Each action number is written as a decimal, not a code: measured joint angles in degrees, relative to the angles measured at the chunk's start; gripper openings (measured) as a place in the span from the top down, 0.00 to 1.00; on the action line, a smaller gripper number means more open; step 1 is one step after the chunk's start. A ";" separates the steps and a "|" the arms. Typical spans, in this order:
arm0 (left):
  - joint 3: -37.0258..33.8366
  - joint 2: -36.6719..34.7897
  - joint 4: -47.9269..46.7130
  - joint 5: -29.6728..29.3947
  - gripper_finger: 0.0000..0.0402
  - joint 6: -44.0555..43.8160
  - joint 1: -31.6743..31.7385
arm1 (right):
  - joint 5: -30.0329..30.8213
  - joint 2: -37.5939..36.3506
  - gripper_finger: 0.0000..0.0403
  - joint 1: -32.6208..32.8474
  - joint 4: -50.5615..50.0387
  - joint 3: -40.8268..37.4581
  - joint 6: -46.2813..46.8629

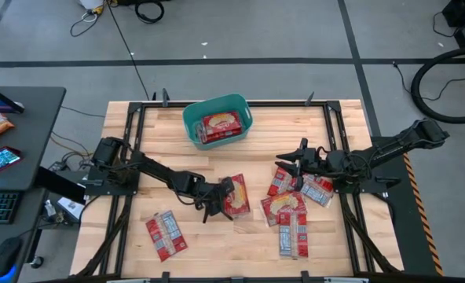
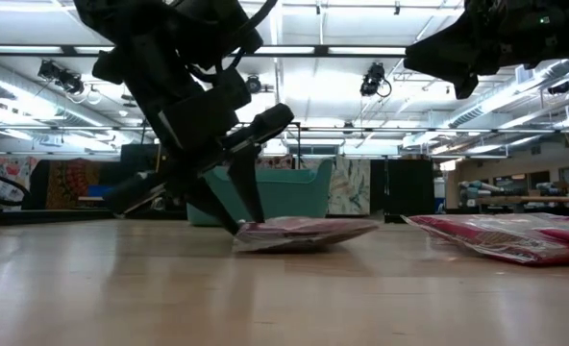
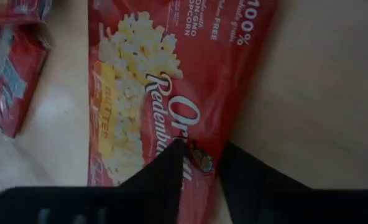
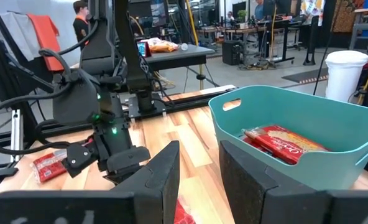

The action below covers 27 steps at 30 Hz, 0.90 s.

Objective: Sort popcorn bags into baskets
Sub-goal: Put the red popcorn bag into the green bin

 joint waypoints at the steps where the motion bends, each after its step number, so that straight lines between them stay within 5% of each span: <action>1: 0.01 0.00 0.03 -0.10 0.81 -1.25 0.00 | 0.00 0.02 0.71 0.00 -0.10 0.00 0.00; 5: 1.79 -0.06 -2.30 -3.19 0.95 -8.28 -0.05 | 0.00 0.24 0.71 0.00 -0.02 0.00 0.00; 11: 7.23 -2.77 -10.25 -8.26 0.95 -13.59 0.33 | 0.00 0.24 0.71 0.00 0.00 0.00 0.00; 21: 17.46 -9.66 -25.97 -27.24 0.96 -22.55 3.68 | 0.00 0.26 0.71 -0.02 0.10 0.00 0.00; 27: 19.27 -12.13 -32.81 -24.97 0.96 -41.11 13.56 | 0.00 0.55 0.71 -0.02 0.44 -0.01 0.02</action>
